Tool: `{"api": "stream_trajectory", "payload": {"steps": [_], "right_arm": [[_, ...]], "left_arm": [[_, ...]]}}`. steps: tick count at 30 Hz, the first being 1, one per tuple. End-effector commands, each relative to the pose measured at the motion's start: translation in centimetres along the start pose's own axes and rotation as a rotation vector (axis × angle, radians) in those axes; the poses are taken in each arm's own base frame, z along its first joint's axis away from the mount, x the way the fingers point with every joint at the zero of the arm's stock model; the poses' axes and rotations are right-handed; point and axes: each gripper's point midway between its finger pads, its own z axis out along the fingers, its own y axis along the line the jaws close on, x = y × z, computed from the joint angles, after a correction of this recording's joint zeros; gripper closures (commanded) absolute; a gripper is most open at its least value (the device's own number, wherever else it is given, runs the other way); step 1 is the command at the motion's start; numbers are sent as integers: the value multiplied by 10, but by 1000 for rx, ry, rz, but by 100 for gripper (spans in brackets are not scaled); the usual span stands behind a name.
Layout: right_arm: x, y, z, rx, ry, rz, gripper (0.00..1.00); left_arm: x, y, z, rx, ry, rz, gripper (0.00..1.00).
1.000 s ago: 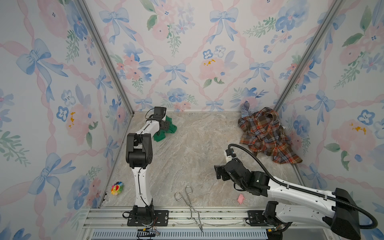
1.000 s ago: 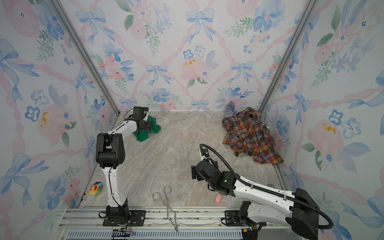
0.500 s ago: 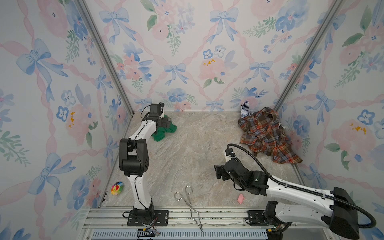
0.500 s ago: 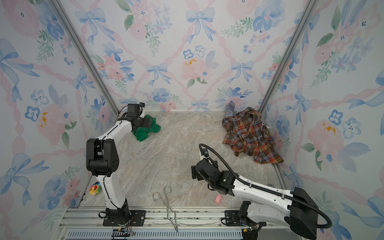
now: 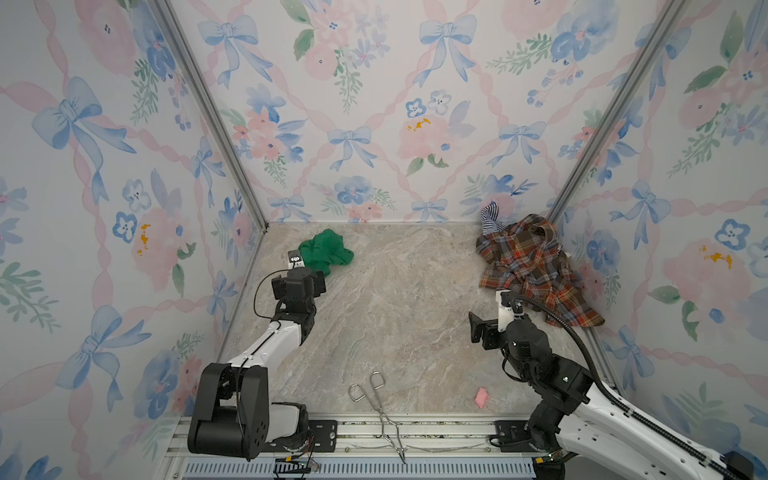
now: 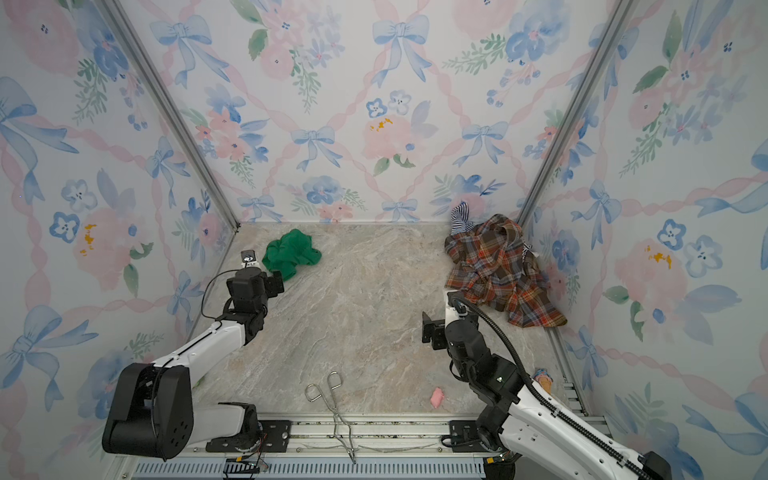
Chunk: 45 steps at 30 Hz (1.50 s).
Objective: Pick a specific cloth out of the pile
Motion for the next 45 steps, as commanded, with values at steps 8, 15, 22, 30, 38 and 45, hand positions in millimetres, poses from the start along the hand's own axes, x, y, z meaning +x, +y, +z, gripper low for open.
{"api": "stream_trajectory", "payload": {"steps": [8,15,22,30,38,45], "right_arm": [[10,-111,-25,415,-23,-13,3],[14,-125,-13,446,-85,68,3],[16,-123,-1,434,-79,44,3],[26,-124,16,424,-145,-12,3],[28,-117,53,347,-186,-43,3],[13,-93,111,220,-213,-117,3]], "left_arm": [[6,10,-16,-126,-239,69,2],[6,-18,-54,145,-364,22,2],[14,-5,-40,167,-426,-95,2],[22,-26,-4,189,-246,-36,2],[21,-24,-6,183,-258,-38,2],[22,-24,-6,184,-257,-39,2]]}}
